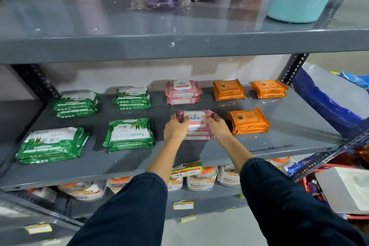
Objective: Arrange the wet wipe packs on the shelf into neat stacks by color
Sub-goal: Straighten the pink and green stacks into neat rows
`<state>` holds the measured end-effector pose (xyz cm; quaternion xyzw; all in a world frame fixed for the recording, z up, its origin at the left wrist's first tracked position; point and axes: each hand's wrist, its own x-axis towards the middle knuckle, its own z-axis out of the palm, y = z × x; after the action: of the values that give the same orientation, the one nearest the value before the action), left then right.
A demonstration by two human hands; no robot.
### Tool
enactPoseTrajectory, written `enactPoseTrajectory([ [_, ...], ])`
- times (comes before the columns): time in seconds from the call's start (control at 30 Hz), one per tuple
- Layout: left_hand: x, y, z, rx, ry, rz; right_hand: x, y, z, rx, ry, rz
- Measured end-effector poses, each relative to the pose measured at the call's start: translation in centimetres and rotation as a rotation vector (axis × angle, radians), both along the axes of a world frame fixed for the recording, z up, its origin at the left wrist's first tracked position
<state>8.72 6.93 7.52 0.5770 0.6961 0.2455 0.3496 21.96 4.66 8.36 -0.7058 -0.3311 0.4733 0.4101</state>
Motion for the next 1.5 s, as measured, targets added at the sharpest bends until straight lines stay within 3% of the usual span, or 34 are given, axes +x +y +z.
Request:
enactPoseTrajectory([
  [0.37, -0.3, 0.1, -0.2, 0.028, 0.028, 0.106, 0.2, 1.5, -0.2, -0.007, -0.007, 0.129],
  [0.47, 0.1, -0.3, -0.2, 0.058, 0.122, 0.101, -0.1, 1.4, -0.5, -0.013, -0.075, 0.136],
  [0.63, 0.0, -2.1, -1.5, 0.622, 0.501, -0.159, 0.1, -0.8, -2.0, 0.446, -0.850, 0.356],
  [0.73, -0.5, -2.7, -2.7, 0.645, 0.594, -0.308, 0.4, -1.7, -2.6, 0.470, -1.082, 0.570],
  [0.87, -0.8, -2.9, -3.1, 0.579, 0.628, -0.358, 0.7, -1.6, -3.1, 0.422, -1.185, 0.607],
  [1.1, -1.1, -2.6, -2.9, 0.544, 0.644, -0.369, -0.1, -1.8, -2.2, 0.366, -1.206, 0.589],
  [1.2, -3.3, -3.0, -1.8, 0.600, 0.544, -0.284, -2.1, -1.9, -1.4, 0.495, -1.188, 0.506],
  [1.37, -11.3, -2.2, -0.8, 0.644, 0.490, -0.066, -9.6, -2.3, 0.6, 0.594, -0.882, 0.478],
  [1.5, -18.5, 0.4, 0.0, 0.421, 0.434, -0.033, -16.0, -2.3, 0.6, 0.361, -0.615, 0.305],
])
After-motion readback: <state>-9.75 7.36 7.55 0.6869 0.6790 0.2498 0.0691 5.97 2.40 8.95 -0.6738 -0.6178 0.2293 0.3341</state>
